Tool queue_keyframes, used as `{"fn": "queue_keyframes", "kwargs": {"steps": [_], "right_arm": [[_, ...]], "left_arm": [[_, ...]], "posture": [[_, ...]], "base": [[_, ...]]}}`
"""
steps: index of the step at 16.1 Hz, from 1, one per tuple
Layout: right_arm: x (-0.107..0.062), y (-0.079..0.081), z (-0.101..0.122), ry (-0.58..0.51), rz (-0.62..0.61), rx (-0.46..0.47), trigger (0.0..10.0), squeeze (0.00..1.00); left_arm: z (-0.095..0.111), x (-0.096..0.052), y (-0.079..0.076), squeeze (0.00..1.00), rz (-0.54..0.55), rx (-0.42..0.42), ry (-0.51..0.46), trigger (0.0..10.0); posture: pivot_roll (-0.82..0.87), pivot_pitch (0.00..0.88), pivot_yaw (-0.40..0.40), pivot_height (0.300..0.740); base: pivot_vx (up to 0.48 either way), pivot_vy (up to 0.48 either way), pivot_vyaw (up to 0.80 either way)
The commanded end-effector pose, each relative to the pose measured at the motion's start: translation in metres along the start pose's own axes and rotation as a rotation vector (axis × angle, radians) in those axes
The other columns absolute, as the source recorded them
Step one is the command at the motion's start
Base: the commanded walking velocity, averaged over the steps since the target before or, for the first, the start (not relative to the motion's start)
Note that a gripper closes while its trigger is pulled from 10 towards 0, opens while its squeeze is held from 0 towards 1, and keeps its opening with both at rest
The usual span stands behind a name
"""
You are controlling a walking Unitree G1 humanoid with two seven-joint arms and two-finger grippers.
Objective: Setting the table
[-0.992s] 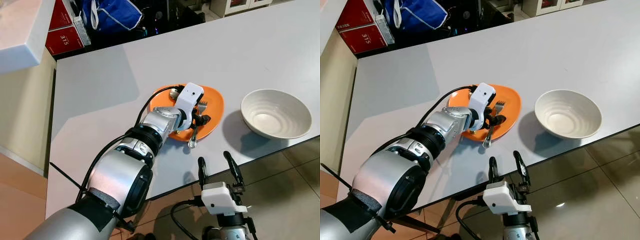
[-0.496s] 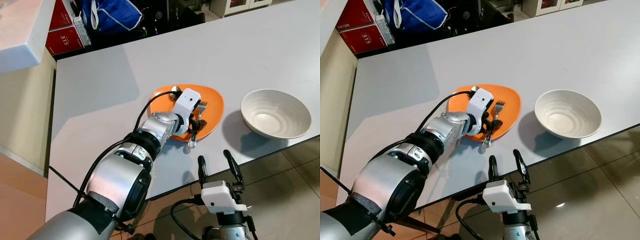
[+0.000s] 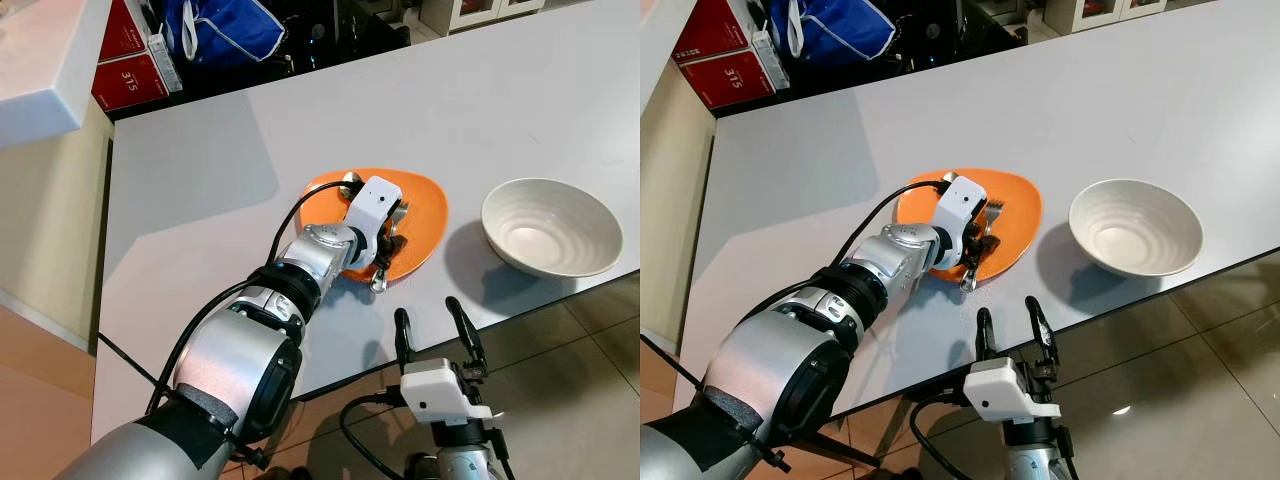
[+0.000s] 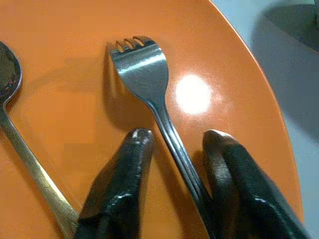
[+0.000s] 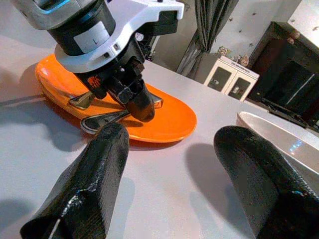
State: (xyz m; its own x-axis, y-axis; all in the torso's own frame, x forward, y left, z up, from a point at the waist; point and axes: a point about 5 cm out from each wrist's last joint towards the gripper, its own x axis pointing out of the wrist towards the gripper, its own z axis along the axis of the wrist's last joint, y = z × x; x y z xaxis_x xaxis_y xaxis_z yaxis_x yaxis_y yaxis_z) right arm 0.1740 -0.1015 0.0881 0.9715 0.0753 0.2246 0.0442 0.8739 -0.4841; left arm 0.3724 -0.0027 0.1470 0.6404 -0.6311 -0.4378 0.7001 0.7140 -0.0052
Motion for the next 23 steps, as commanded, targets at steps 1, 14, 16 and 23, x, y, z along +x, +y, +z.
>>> {"fn": "queue_keyframes", "kwargs": {"steps": [1,14,16,23], "right_arm": [[-0.004,0.006,0.000,0.009,0.015,0.006,10.0,0.00],[-0.005,0.012,0.004,0.010,0.026,0.009,10.0,0.00],[-0.005,0.012,0.005,0.011,0.024,0.009,10.0,0.00],[-0.005,0.013,0.005,0.010,0.022,0.007,10.0,0.00]], "left_arm": [[-0.008,0.001,-0.002,0.00,-0.010,-0.018,0.014,0.0],[0.019,-0.003,0.003,0.00,-0.036,-0.029,-0.103,0.0],[0.019,-0.003,0.001,0.00,-0.028,0.010,-0.078,5.8],[0.021,-0.002,0.000,1.00,-0.030,0.023,-0.075,10.0]], "posture": [[-0.22,0.095,0.158,0.740],[-0.20,0.106,0.154,0.740],[-0.20,0.108,0.154,0.740],[-0.20,0.110,0.157,0.740]], "base": [[0.000,0.000,0.00],[0.000,0.000,0.00],[0.000,0.000,0.00],[0.000,0.000,0.00]]}}
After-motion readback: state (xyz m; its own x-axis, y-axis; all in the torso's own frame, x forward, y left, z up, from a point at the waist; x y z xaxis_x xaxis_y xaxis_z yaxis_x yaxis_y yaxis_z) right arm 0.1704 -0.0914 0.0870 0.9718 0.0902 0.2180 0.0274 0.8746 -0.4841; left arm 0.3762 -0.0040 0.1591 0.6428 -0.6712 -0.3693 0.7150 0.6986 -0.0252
